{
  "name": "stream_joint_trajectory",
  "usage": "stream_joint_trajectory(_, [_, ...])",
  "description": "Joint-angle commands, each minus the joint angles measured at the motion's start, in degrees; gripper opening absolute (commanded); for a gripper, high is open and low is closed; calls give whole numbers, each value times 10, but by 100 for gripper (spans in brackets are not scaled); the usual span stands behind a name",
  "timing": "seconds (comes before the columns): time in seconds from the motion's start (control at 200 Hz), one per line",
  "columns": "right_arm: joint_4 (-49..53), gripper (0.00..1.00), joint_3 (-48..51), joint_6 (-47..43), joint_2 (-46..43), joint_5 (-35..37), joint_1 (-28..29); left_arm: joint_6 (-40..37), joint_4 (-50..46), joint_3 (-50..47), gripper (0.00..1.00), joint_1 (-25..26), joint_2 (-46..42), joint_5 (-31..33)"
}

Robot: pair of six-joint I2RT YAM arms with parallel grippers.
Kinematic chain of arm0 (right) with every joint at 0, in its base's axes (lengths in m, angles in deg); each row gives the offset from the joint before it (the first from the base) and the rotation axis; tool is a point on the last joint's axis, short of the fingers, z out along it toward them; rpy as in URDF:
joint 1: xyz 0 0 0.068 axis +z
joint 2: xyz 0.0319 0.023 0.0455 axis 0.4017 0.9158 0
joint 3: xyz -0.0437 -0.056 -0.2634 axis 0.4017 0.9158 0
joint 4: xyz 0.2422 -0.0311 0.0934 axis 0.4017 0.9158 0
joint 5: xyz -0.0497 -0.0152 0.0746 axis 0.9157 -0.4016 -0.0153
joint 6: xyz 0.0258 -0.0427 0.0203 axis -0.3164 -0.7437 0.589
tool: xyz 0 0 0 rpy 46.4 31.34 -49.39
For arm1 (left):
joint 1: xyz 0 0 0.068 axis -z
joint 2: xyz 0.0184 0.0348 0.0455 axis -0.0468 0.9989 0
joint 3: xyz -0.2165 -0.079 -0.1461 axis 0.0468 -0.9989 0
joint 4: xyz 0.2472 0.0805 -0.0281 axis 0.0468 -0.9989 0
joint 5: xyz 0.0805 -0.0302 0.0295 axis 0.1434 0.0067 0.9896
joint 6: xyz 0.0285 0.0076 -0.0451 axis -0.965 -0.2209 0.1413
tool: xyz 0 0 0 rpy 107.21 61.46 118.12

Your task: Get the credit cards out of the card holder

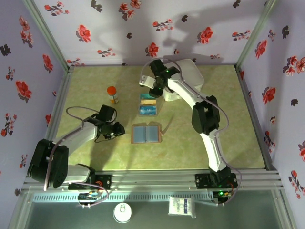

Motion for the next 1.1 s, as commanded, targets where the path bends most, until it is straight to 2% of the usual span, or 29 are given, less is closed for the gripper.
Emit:
stream_joint_trajectory(0.0, [-78, 44, 77, 63, -85, 37, -10, -36, -16, 20, 35, -22, -3, 38])
stream_joint_trajectory(0.19, [-188, 57, 248, 136, -192, 88, -22, -72, -21, 40, 62, -53, -7, 98])
stream_joint_trajectory(0.325, [-265, 80, 366, 204, -262, 129, -41, -96, -24, 62, 77, -71, 2, 151])
stream_joint_trajectory(0.36, [-282, 98, 392, 218, -279, 137, -45, -102, -26, 68, 91, -75, 3, 168])
stream_joint_trajectory(0.4, [-299, 99, 424, 230, -297, 148, -51, -107, -31, 74, 99, -79, 3, 191])
stream_joint_trajectory(0.585, [-374, 99, 557, 277, -378, 213, -82, -153, -20, 78, 100, -102, -5, 292])
stream_joint_trajectory(0.83, [-508, 99, 730, 339, -471, 284, -158, -259, 120, 15, 100, -120, -57, 402])
stream_joint_trajectory(0.945, [-587, 99, 800, 367, -504, 287, -206, -297, 184, -5, 100, -142, -52, 423])
stream_joint_trajectory(1.095, [-712, 99, 882, 388, -524, 276, -255, -346, 325, -51, 100, -165, -19, 426])
